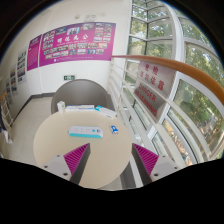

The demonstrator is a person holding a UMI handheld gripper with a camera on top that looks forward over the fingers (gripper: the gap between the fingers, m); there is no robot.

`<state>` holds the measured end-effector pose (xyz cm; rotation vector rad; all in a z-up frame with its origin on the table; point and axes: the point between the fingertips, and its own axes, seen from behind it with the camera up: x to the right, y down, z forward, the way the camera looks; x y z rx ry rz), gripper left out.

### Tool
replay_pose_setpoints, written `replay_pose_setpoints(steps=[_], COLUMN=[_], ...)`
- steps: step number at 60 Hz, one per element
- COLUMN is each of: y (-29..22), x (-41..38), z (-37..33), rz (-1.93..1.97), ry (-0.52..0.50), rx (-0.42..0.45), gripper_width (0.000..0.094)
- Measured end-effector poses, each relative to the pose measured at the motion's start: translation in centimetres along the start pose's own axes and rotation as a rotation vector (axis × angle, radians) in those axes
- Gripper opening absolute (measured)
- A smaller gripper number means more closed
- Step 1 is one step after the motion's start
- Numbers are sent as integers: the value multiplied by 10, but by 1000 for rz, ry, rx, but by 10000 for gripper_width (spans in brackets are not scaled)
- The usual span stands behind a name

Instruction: Unplug charger

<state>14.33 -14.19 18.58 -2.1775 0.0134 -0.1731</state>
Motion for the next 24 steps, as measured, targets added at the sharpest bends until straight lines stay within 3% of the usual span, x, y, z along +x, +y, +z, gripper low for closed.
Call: replay_pose_setpoints(steps=[11, 24], y=[14, 21], x=[-10, -10], z=[-77, -109], rz=[30, 53], ry=[18, 32], rx=[16, 34], gripper_width=[855, 856])
